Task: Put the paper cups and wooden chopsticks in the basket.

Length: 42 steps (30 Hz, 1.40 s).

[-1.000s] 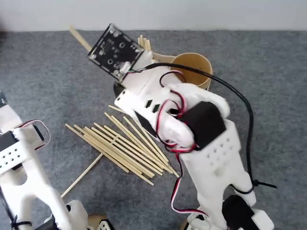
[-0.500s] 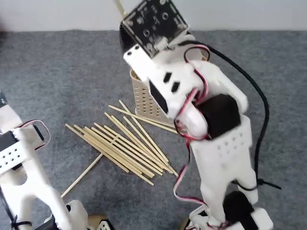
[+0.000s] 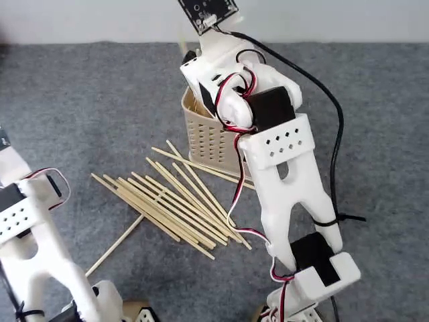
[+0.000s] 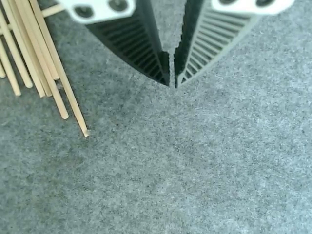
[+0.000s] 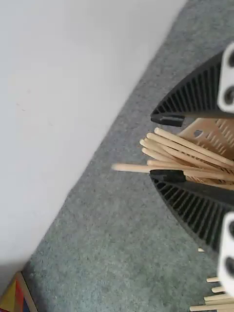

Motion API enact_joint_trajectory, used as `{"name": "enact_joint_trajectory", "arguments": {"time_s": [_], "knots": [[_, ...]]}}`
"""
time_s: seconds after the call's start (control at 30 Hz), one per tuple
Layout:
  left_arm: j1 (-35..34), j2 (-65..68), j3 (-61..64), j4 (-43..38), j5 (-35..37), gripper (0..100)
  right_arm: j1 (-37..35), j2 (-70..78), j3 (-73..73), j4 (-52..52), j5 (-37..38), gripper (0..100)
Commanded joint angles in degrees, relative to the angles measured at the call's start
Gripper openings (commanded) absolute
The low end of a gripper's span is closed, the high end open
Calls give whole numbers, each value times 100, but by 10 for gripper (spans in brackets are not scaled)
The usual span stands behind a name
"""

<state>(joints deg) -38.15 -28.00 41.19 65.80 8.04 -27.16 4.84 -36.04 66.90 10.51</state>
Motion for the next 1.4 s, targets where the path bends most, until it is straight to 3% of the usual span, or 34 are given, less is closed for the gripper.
{"name": "enact_joint_trajectory", "arguments": {"time_s": [0.0,0.33,0.57,0.8,1.13,1.37], "knots": [[-35,-211,-92,-123,70,16,66,-514,-290,84,-149,151],[0,-185,-251,-114,105,16,31,-1121,-290,2387,-167,51],[264,-193,-514,211,615,16,48,-1138,-281,3591,-167,9],[730,-185,-998,879,765,16,75,-2378,809,3591,-853,9],[1829,-193,-884,774,782,15,154,-4892,3393,3512,-1802,9],[2215,-158,-769,774,2224,16,1367,-7160,5732,2492,-1969,9]]}}
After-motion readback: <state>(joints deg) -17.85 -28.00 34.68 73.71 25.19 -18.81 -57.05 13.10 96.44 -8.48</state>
